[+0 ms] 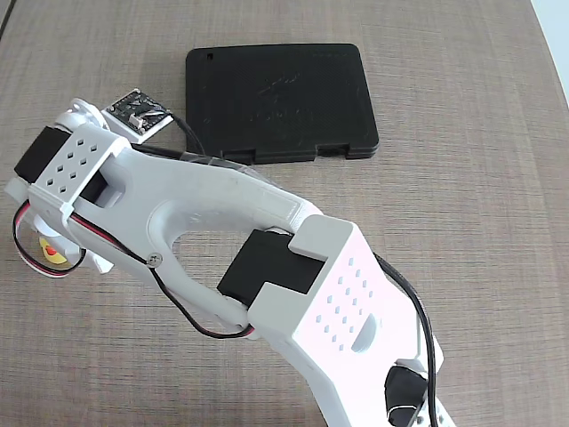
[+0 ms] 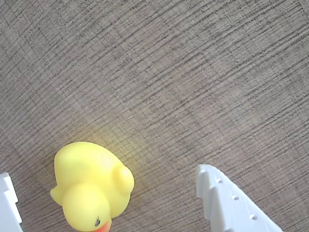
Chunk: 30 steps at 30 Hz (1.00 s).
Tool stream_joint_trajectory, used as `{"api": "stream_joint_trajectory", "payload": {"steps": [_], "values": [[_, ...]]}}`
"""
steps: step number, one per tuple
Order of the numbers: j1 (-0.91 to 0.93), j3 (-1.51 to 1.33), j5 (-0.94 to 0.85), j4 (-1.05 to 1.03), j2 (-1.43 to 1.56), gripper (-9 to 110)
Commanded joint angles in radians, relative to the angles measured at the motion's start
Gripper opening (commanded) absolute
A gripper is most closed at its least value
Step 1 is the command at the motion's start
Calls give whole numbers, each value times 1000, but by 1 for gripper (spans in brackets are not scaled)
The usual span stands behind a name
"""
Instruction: Grasp a duck and put it on the black surface.
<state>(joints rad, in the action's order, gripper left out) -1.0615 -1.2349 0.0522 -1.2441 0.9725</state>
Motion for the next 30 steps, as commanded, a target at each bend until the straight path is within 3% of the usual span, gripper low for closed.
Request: {"api": "stream_joint_trajectory", "payload": {"steps": [1, 30], "values": [[-5, 54, 6, 3, 23, 39], [-43, 169, 6, 6, -77, 39]]}}
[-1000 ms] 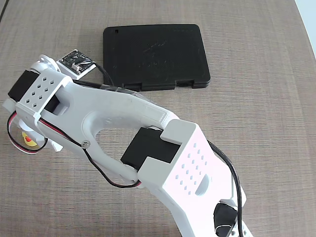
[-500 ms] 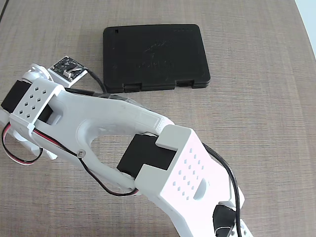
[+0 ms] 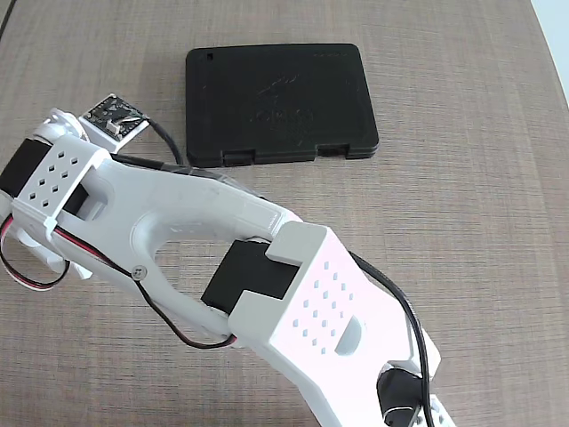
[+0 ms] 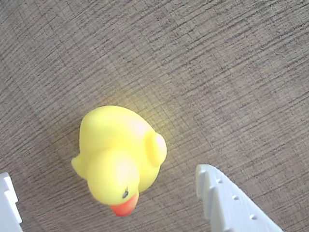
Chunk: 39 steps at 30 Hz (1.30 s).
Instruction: Grasp a duck and put it on the black surface.
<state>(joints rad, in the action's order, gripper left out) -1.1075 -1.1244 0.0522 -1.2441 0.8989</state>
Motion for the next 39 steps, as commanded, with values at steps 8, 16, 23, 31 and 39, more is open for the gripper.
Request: {"api": "stream_joint_trajectory", "payload": {"steps": [8, 16, 23, 31, 39], "values": [[5, 91, 6, 5, -43, 33], [6, 91, -5, 5, -40, 10], [6, 91, -8, 6, -40, 5], [17, 78, -8, -11, 46, 5], [195, 91, -8, -81, 341, 5]]}}
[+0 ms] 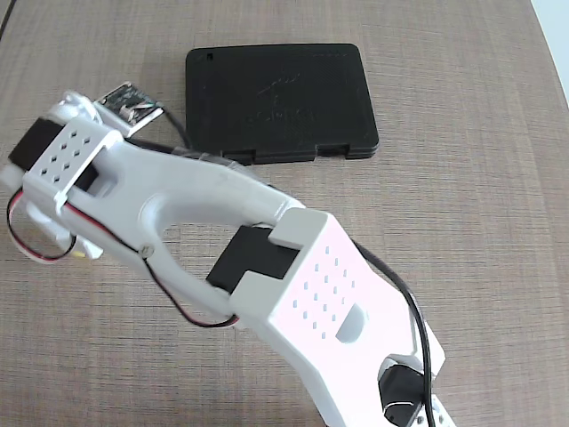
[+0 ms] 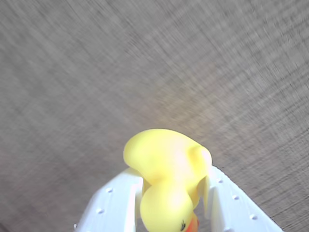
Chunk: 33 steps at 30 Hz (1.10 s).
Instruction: Grasp a duck and put it on the black surface.
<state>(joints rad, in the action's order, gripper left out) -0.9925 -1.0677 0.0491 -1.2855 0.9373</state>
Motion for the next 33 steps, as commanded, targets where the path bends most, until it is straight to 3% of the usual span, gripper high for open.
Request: {"api": "stream_joint_trajectory", "payload": {"steps": [1, 12, 21, 33], "values": [[114, 34, -5, -52, 337, 5], [555, 21, -5, -80, 359, 5], [607, 34, -6, -72, 153, 5], [661, 18, -6, 94, 37, 5]]}}
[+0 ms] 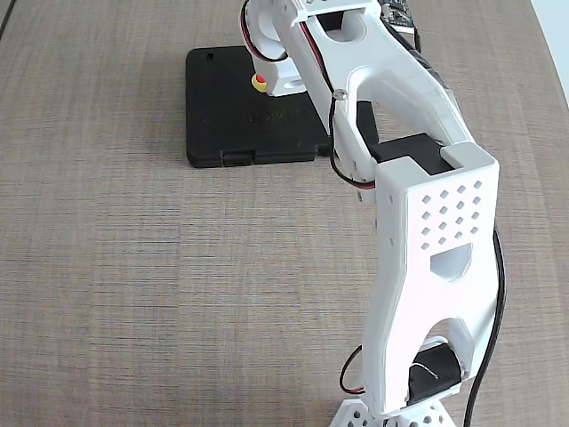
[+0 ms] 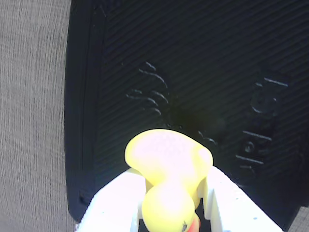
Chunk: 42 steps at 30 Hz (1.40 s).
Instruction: Grasp a duck and put it on the black surface.
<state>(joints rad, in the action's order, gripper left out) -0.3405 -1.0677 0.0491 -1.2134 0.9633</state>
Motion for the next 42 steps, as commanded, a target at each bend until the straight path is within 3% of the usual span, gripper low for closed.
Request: {"api": "stream_joint_trajectory", "payload": {"steps": [1, 18, 29, 36, 42], "values": [[9, 20, -6, 23, 5, 5], [11, 34, -89, 26, -5, 6], [67, 34, -87, 20, 21, 35], [110, 9, -84, 2, 376, 39], [121, -155, -86, -152, 848, 39]]}}
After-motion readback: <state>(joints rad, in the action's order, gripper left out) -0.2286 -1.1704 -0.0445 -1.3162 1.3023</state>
